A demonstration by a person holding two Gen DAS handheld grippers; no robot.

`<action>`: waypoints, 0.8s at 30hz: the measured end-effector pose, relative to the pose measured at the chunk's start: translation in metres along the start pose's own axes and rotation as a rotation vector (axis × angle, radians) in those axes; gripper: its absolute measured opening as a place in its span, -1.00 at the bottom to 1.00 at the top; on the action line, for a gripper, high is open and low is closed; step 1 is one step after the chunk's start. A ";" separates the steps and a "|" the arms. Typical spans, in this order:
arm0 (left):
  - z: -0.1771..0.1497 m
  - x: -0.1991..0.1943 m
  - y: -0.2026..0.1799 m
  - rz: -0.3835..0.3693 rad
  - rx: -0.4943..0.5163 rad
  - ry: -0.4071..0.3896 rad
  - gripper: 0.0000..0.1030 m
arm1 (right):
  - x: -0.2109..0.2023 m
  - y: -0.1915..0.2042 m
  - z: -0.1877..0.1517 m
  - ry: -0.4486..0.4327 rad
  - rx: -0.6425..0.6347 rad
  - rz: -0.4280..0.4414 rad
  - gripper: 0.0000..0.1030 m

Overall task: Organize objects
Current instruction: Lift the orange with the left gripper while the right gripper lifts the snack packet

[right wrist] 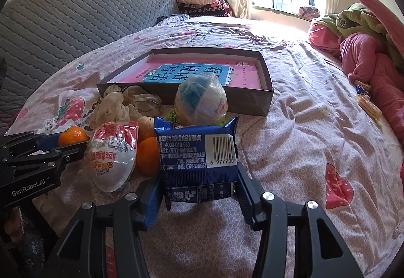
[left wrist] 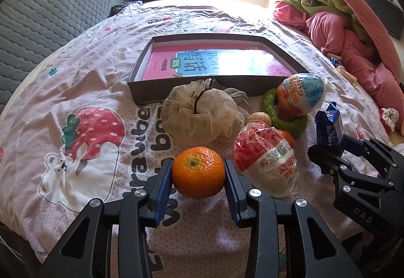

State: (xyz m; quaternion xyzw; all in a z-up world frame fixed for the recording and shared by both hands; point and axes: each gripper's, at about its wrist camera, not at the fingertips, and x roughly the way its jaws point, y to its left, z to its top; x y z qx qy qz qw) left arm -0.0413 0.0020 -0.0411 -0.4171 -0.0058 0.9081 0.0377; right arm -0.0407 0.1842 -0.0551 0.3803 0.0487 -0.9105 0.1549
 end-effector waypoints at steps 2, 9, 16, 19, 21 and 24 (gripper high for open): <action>0.001 -0.005 -0.001 0.001 0.000 -0.015 -0.22 | -0.003 0.000 0.000 -0.010 0.000 0.005 0.02; 0.003 -0.016 -0.005 0.012 -0.001 -0.047 -0.22 | -0.014 0.002 0.005 -0.044 0.001 0.015 0.02; 0.010 -0.022 -0.009 0.008 0.015 -0.083 -0.22 | -0.026 0.008 0.012 -0.084 0.004 0.021 0.02; 0.014 -0.022 -0.012 0.016 0.023 -0.102 -0.22 | -0.029 0.009 0.015 -0.097 0.012 0.025 0.02; 0.018 -0.022 -0.012 0.015 0.026 -0.109 -0.22 | -0.030 0.009 0.019 -0.104 0.015 0.021 0.02; 0.025 -0.021 -0.011 0.002 0.021 -0.117 -0.22 | -0.031 0.008 0.026 -0.114 0.028 0.028 0.02</action>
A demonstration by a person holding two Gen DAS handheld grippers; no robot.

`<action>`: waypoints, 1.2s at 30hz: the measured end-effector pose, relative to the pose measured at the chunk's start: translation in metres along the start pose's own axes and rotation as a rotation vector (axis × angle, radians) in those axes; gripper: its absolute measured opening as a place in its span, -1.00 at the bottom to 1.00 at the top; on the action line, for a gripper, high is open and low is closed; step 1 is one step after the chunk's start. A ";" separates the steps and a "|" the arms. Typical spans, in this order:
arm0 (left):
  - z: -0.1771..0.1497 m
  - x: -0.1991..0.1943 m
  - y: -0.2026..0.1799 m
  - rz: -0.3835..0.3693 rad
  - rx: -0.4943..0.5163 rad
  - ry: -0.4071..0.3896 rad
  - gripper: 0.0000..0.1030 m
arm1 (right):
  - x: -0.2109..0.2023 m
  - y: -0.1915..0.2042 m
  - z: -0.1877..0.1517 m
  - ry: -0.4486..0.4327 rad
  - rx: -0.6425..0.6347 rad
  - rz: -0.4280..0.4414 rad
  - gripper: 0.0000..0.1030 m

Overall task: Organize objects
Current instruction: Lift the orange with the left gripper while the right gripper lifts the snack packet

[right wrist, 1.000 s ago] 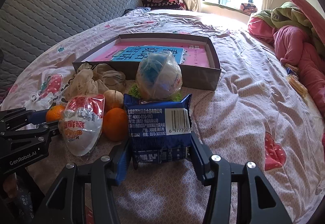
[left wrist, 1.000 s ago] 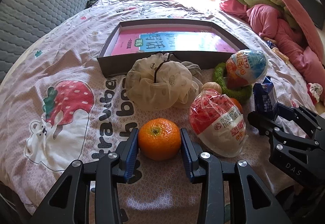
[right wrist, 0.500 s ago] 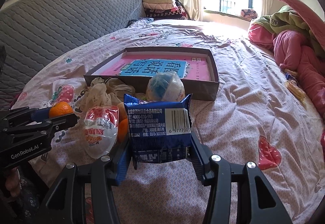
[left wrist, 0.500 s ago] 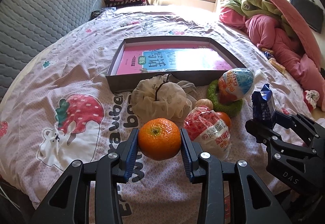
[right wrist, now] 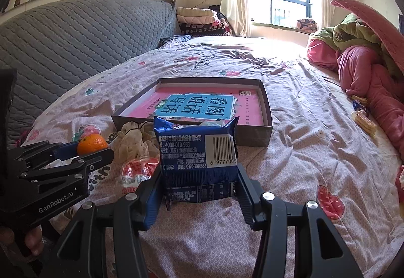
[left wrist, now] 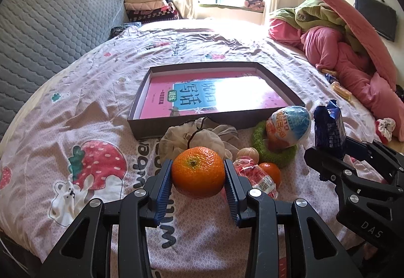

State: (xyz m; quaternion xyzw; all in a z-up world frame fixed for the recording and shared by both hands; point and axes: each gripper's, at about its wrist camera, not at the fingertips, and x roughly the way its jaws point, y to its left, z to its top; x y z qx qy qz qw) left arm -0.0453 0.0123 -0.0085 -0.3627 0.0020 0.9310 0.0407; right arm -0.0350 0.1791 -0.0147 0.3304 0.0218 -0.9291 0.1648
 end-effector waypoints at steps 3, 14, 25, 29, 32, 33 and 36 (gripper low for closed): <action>0.006 0.002 0.000 -0.002 0.001 -0.011 -0.22 | 0.001 -0.001 0.006 -0.005 0.009 0.003 0.02; 0.034 0.009 0.007 0.001 -0.031 -0.029 -0.22 | 0.010 -0.005 0.028 -0.005 0.013 -0.040 0.02; 0.050 0.016 0.014 0.013 -0.053 -0.037 -0.22 | 0.016 -0.003 0.050 -0.020 -0.004 -0.067 0.02; 0.053 0.019 0.014 0.016 -0.050 -0.034 -0.22 | 0.018 -0.005 0.057 -0.026 -0.002 -0.074 0.02; 0.055 0.021 0.013 0.017 -0.052 -0.034 -0.22 | 0.019 -0.007 0.061 -0.033 -0.001 -0.082 0.02; 0.056 0.022 0.013 0.018 -0.050 -0.037 -0.22 | 0.020 -0.008 0.063 -0.035 -0.002 -0.083 0.02; 0.062 0.023 0.014 0.026 -0.051 -0.050 -0.22 | 0.021 -0.010 0.068 -0.042 -0.001 -0.084 0.02</action>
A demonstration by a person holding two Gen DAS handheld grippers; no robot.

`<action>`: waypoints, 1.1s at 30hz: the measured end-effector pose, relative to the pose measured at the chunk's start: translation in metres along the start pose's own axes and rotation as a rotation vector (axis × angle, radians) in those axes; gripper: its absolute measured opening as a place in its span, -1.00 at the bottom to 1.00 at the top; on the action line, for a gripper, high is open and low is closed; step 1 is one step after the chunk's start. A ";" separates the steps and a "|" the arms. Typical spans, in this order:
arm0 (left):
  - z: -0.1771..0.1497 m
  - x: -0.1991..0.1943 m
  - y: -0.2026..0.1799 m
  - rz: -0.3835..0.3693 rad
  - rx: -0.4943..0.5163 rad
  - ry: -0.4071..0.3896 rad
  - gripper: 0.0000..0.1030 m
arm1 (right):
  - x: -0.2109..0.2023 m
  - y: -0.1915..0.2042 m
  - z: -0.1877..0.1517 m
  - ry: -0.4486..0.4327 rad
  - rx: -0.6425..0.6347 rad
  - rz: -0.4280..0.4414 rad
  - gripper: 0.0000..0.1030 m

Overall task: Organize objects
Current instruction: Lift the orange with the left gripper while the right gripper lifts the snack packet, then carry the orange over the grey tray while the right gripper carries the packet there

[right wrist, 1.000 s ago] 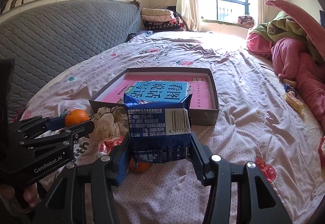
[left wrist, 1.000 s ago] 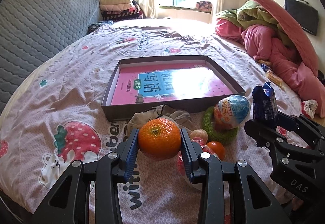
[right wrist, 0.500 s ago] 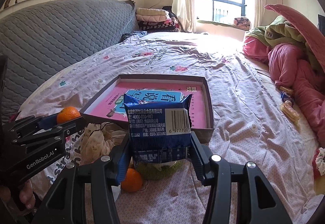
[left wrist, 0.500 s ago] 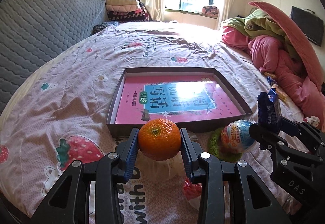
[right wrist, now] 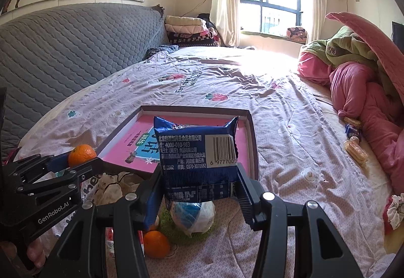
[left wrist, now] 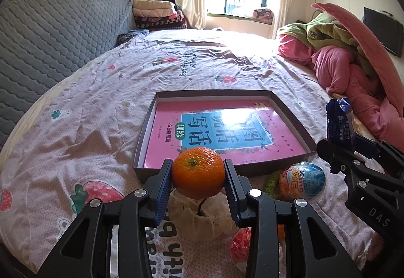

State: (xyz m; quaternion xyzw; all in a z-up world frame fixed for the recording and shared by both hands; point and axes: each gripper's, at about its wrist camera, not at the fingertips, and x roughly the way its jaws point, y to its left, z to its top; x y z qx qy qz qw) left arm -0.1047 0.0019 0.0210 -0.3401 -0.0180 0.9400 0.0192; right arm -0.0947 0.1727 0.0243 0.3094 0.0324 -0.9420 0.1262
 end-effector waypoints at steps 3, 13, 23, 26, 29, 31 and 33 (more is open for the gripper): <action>0.006 0.002 0.001 0.008 -0.004 -0.009 -0.22 | 0.001 -0.001 0.004 -0.007 -0.003 -0.004 0.02; 0.020 0.022 0.006 0.010 -0.024 -0.005 -0.22 | 0.015 -0.011 0.013 -0.003 -0.001 -0.008 0.02; 0.034 0.045 0.013 0.005 -0.028 0.014 -0.22 | 0.035 -0.015 0.020 0.021 -0.024 -0.013 0.02; 0.039 0.052 0.017 0.008 -0.034 0.019 -0.22 | 0.040 -0.014 0.024 0.024 -0.031 -0.011 0.02; 0.044 0.060 0.021 0.011 -0.034 0.029 -0.22 | 0.044 -0.014 0.027 0.026 -0.037 -0.007 0.02; 0.049 0.064 0.024 0.015 -0.035 0.036 -0.22 | 0.047 -0.015 0.030 0.027 -0.040 -0.005 0.02; 0.053 0.068 0.024 0.023 -0.022 0.039 -0.22 | 0.050 -0.015 0.033 0.025 -0.048 -0.011 0.02</action>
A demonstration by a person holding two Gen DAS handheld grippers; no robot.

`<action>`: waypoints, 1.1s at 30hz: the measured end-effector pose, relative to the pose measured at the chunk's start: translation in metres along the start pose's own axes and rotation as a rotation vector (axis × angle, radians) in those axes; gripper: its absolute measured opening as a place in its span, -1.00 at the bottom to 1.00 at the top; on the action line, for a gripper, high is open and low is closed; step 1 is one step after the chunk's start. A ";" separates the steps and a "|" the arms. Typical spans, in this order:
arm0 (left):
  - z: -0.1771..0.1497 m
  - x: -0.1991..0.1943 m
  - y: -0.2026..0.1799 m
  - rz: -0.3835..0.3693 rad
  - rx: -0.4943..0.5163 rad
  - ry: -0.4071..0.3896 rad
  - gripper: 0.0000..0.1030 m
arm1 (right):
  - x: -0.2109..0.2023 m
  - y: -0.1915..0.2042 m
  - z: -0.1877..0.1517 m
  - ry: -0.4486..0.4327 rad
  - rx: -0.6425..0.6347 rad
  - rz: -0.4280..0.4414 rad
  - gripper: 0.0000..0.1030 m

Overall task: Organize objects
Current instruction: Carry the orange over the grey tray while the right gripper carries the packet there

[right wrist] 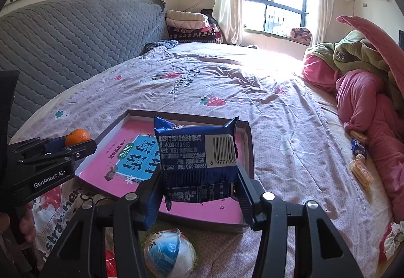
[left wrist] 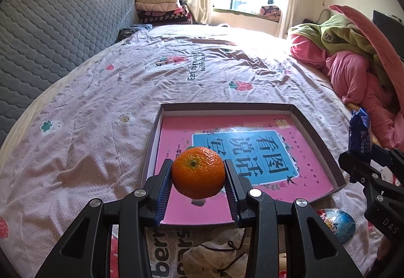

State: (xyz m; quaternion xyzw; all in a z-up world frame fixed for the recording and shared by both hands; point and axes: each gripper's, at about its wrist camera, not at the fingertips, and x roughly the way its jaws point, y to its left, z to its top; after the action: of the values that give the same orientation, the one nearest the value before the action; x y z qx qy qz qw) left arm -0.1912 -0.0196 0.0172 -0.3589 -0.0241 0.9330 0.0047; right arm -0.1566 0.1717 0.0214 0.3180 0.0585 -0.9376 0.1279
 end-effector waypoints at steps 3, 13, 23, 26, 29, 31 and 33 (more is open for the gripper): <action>0.005 0.004 0.002 -0.001 -0.006 0.002 -0.22 | 0.005 -0.001 0.007 -0.004 -0.010 -0.007 0.02; 0.014 0.035 0.006 0.013 0.003 0.032 -0.22 | 0.031 -0.004 0.011 0.029 -0.010 -0.009 0.02; 0.002 0.069 0.013 0.000 -0.019 0.111 -0.22 | 0.065 -0.019 -0.006 0.119 0.004 -0.012 0.02; 0.000 0.074 0.013 -0.003 -0.019 0.123 -0.22 | 0.072 -0.021 -0.011 0.141 0.008 -0.013 0.02; -0.002 0.078 0.013 -0.007 -0.014 0.133 -0.22 | 0.077 -0.021 -0.013 0.155 0.004 -0.015 0.02; -0.003 0.079 0.013 -0.009 -0.011 0.136 -0.22 | 0.078 -0.021 -0.014 0.159 0.004 -0.015 0.03; -0.004 0.081 0.012 -0.008 -0.011 0.141 -0.22 | 0.079 -0.021 -0.015 0.163 0.004 -0.012 0.03</action>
State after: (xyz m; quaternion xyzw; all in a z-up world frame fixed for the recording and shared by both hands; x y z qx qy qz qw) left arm -0.2483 -0.0293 -0.0410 -0.4237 -0.0305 0.9052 0.0081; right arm -0.2138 0.1785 -0.0381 0.3930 0.0689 -0.9095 0.1163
